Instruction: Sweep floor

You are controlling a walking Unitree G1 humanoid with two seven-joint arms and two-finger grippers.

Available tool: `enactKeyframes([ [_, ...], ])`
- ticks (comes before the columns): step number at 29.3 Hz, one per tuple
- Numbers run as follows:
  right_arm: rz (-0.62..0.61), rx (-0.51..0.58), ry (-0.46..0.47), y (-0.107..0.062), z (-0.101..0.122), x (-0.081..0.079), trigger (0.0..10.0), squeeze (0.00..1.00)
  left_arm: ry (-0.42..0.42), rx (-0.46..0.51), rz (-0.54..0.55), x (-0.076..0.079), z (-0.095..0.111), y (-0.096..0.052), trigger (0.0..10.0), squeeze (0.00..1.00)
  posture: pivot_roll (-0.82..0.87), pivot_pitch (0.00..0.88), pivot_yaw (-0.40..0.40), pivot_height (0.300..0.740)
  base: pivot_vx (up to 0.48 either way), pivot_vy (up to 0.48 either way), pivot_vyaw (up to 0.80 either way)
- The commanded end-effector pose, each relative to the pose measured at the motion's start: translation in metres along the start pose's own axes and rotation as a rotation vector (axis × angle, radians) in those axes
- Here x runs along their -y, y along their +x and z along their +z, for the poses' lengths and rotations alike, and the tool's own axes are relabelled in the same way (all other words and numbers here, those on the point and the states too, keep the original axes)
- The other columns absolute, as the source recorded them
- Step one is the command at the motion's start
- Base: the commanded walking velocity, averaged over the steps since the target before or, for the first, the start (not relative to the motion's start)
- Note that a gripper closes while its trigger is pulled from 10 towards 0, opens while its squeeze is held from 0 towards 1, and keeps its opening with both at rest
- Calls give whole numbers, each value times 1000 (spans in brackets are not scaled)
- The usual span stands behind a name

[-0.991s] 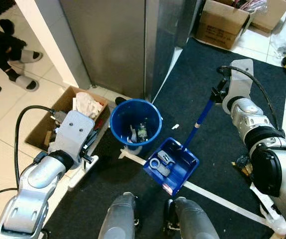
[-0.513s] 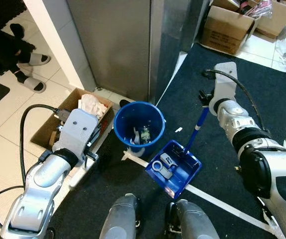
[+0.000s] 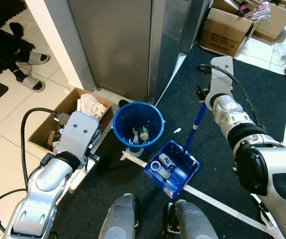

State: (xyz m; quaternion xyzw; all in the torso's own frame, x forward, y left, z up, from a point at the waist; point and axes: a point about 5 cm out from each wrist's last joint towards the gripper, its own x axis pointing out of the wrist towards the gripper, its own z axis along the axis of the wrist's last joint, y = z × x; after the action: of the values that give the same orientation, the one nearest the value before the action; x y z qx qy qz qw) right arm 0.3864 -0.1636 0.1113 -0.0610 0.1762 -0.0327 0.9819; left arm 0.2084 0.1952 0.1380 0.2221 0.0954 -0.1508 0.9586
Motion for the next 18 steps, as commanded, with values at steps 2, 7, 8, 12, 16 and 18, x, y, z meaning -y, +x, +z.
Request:
enactKeyframes([
  [2,-48,-27,-1,0,-1,6,10000,0,17,28,32,-1,7,-2,10000,0,294,69,-51,740,0,0,0],
  [7,-132,-52,2,0,-4,17,10000,0,13,29,33,-1,7,-3,10000,0,295,76,-52,740,0,0,0],
  [8,-132,-52,2,0,-4,17,10000,0,13,29,33,-1,7,-3,10000,0,295,76,-52,740,0,0,0],
  [12,-164,-52,-7,0,-4,24,10000,0,8,22,36,-1,6,-6,10000,0,297,88,-55,740,0,0,0],
  [16,-162,-50,-3,0,-4,25,10000,0,6,18,34,0,7,-9,10000,0,302,115,-50,740,0,0,0],
  [18,-167,-45,-11,0,-3,25,10000,0,4,14,30,1,8,-12,10000,0,312,141,-46,740,0,0,0],
])
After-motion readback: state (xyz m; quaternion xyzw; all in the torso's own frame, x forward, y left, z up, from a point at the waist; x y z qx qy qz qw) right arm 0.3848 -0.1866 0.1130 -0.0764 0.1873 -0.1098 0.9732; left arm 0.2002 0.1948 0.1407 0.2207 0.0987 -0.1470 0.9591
